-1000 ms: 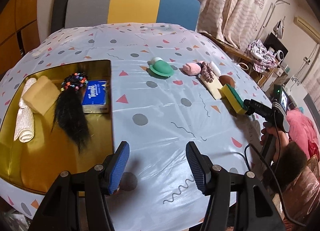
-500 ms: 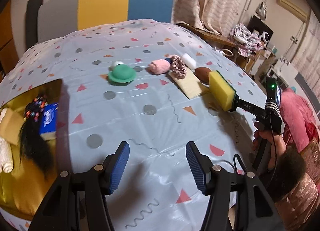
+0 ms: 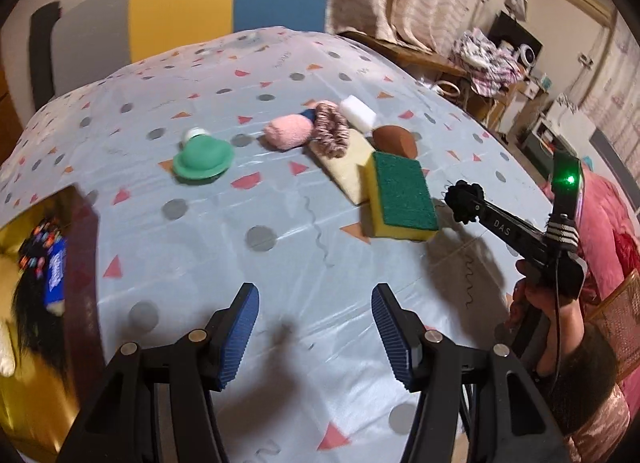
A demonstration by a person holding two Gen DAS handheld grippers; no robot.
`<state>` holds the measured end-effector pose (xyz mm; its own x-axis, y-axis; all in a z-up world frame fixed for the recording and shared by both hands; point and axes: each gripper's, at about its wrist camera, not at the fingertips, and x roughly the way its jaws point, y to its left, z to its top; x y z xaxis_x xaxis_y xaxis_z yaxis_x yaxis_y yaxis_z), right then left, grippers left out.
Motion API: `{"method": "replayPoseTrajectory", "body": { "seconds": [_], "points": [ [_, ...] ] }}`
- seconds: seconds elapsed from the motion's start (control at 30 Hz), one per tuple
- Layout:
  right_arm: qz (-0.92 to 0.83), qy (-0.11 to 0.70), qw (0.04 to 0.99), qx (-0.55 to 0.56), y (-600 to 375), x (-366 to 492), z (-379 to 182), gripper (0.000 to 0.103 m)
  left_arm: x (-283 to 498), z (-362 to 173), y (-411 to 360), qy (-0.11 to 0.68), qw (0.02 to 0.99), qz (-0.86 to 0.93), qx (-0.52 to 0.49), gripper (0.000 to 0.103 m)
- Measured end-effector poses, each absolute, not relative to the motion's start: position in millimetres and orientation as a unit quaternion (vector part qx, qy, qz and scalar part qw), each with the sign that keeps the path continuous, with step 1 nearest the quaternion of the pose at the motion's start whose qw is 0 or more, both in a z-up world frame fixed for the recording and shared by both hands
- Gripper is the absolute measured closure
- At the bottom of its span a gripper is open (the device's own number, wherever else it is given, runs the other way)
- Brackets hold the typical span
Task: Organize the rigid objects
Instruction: 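Grasp the green-and-yellow scrub sponge with the left gripper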
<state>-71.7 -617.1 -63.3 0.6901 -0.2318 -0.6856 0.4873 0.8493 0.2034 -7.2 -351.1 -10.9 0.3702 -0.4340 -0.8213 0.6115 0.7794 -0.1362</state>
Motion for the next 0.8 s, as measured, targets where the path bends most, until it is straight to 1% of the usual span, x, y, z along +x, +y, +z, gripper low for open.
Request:
{"method": "replayPoseTrajectory", "body": {
  "seconds": [0.13, 0.23, 0.47, 0.53, 0.57, 0.6, 0.8],
  "points": [
    [-0.230, 0.342, 0.887, 0.207, -632.8, -79.9, -75.0, 0.084, 3.0, -16.6, -387.5, 0.463, 0.814, -0.330, 0.119, 0.042],
    [-0.243, 0.339, 0.883, 0.216, -637.9, -83.2, -78.4, 0.084, 10.3, -20.1, -415.7, 0.461, 0.808, -0.343, 0.134, 0.037],
    [-0.254, 0.340, 0.885, 0.194, -630.4, -83.0, -80.4, 0.084, 25.4, -34.7, -472.0, 0.467, 0.789, -0.365, 0.166, 0.035],
    [-0.257, 0.338, 0.884, 0.196, -631.2, -83.9, -81.7, 0.084, 28.1, -38.6, -484.4, 0.470, 0.783, -0.372, 0.164, 0.031],
    [-0.258, 0.337, 0.884, 0.197, -631.7, -84.3, -82.2, 0.084, 28.6, -40.5, -490.8, 0.469, 0.782, -0.376, 0.164, 0.027],
    [-0.259, 0.336, 0.884, 0.199, -632.5, -85.3, -82.4, 0.084, 28.7, -42.1, -496.7, 0.466, 0.781, -0.380, 0.167, 0.025],
    [-0.263, 0.331, 0.883, 0.203, -633.6, -87.1, -83.1, 0.084, 30.5, -60.8, -527.9, 0.459, 0.777, -0.374, 0.215, 0.025]
  ]
}}
